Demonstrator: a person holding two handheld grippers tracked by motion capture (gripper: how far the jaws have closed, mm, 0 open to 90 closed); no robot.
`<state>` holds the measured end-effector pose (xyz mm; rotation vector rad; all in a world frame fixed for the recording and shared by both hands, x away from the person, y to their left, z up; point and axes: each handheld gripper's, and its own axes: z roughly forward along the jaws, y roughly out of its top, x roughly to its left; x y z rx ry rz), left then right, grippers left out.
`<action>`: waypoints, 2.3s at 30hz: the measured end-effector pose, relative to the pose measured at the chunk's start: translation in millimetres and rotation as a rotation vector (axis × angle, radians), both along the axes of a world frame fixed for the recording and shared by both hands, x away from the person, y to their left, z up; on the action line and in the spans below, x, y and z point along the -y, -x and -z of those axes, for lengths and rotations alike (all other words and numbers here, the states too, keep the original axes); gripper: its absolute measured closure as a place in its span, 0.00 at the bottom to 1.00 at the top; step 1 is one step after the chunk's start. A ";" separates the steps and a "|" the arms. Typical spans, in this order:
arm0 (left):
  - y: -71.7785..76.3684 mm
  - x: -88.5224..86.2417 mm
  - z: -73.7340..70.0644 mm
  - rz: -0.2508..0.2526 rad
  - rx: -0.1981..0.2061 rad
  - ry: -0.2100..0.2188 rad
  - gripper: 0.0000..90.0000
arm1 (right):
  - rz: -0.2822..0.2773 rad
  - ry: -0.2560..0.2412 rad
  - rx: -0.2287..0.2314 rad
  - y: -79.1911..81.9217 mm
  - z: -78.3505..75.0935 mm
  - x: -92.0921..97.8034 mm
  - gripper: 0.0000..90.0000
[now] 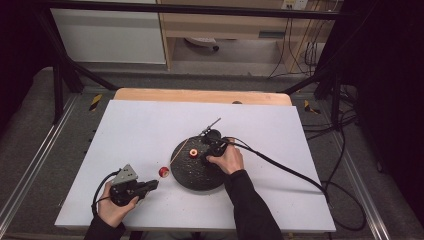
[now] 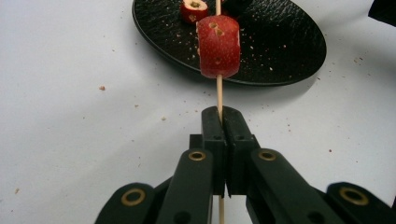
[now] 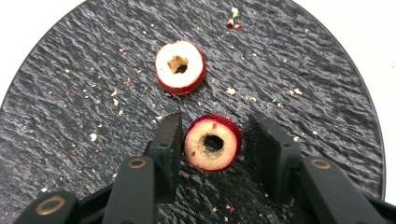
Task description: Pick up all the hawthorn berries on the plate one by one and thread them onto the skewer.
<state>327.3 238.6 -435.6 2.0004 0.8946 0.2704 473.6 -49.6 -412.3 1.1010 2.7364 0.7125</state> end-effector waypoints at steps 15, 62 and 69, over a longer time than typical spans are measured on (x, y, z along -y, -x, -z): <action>-0.3 0.5 0.0 0.001 -0.001 0.001 0.98 | 0.034 -0.012 -0.047 -3.4 -0.4 1.1 0.67; 1.6 8.3 0.2 0.003 0.011 0.001 0.98 | 0.131 -0.487 0.051 49.2 -25.8 42.2 0.68; 2.1 10.4 0.7 0.004 0.014 -0.002 0.98 | 0.165 -0.581 0.079 57.3 -18.6 49.3 0.68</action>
